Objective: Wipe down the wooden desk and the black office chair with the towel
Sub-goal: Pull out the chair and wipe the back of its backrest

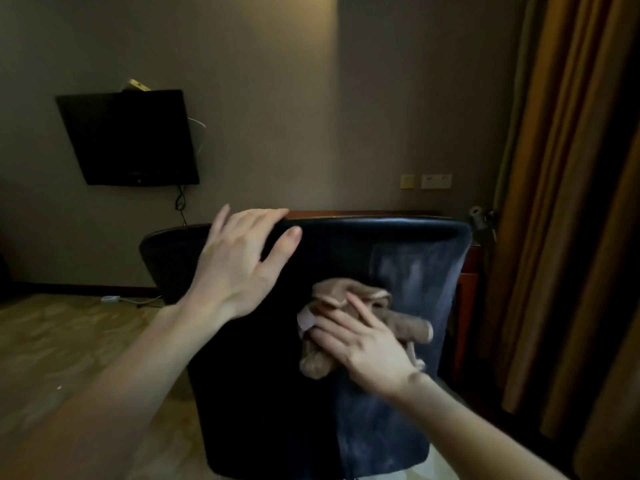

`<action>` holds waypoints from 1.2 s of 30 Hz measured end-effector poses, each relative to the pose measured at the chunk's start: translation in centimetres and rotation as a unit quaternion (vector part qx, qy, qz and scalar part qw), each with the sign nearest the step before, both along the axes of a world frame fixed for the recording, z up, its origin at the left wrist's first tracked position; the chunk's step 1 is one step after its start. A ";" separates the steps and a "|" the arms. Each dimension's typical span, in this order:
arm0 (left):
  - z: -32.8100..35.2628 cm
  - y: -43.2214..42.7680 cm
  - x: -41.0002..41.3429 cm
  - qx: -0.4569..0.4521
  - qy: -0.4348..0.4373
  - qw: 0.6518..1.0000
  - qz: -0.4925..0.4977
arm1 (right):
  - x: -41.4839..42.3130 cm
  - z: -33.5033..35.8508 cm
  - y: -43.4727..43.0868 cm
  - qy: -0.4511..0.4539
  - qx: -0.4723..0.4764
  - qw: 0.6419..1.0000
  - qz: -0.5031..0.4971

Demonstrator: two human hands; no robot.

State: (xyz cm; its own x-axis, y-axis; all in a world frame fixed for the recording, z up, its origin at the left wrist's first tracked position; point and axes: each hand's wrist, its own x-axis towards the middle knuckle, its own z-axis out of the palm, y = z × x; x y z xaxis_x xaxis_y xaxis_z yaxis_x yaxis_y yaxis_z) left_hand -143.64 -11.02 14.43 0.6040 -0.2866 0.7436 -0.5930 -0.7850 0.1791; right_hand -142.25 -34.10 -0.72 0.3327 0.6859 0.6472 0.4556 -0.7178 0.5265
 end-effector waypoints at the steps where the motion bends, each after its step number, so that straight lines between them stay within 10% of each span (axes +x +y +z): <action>1: 0.6 -0.7 0.1 0.001 0.017 1.000 -0.022 | -0.4 -0.7 0.2 0.015 -0.004 1.000 -0.008; 16: -1.7 -2.1 0.7 -0.034 -0.057 0.998 -0.022 | -4.7 13.0 0.8 -0.195 0.212 0.958 -0.003; 24: -3.0 -2.2 1.9 0.060 -0.128 0.990 0.032 | 1.6 2.6 3.3 -0.141 0.297 0.944 0.004; 36: -4.0 -2.6 3.8 0.108 -0.207 0.969 0.077 | 3.0 -12.4 1.0 -0.011 0.101 0.995 -0.017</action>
State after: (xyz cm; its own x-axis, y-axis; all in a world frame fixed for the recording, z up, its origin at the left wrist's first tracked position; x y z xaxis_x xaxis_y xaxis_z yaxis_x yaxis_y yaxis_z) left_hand -139.82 -13.62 10.45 0.3139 -0.3925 0.8645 -0.4514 -0.8627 -0.2278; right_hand -139.30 -33.12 -13.11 0.3378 0.5297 0.7780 0.4185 -0.8249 0.3799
